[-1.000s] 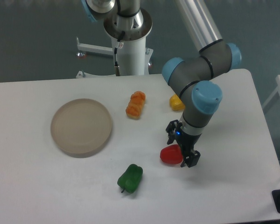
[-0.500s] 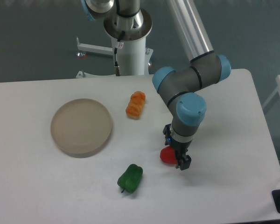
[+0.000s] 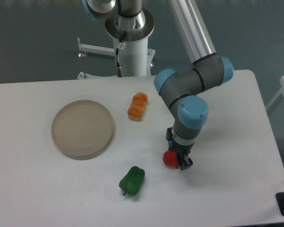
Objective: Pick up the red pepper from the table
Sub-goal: 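Lower the gripper around the red pepper and close on it, then lift the grasped red pepper up off the table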
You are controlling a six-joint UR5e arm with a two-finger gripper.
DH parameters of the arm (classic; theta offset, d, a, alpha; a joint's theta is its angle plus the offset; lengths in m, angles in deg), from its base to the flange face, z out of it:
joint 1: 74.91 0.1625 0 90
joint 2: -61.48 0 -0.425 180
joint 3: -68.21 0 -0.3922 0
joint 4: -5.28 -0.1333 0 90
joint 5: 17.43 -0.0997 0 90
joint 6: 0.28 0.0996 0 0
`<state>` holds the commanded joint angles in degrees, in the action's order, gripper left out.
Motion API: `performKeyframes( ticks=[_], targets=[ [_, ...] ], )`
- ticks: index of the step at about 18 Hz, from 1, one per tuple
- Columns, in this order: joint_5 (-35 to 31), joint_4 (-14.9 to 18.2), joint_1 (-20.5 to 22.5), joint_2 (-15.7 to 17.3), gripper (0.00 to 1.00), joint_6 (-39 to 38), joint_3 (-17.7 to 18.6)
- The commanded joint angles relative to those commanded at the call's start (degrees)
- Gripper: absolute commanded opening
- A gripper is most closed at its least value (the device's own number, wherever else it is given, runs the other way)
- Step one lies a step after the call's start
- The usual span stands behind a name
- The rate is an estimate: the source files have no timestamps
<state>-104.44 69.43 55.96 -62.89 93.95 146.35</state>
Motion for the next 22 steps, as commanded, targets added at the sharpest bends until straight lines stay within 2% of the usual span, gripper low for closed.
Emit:
performKeyframes(
  ticks=[2, 6, 8, 11, 15, 22],
  targets=[
    [-0.45, 2.72, 0.35, 1.23, 0.39, -0.70, -0.35],
    [-0.36, 5.62, 2.46, 3.78, 0.38, -3.69, -1.05],
    [-0.36, 10.79, 3.77, 4.40, 0.37, -3.96, -3.50],
    [-0.36, 20.72, 6.32, 4.23, 0.36, -3.78, -10.17],
    [-0.27, 21.45, 7.82, 4.58, 0.36, -3.17, -11.87],
    [-0.27, 21.11, 7.73, 5.28, 0.36, -2.81, -11.96]
  ],
)
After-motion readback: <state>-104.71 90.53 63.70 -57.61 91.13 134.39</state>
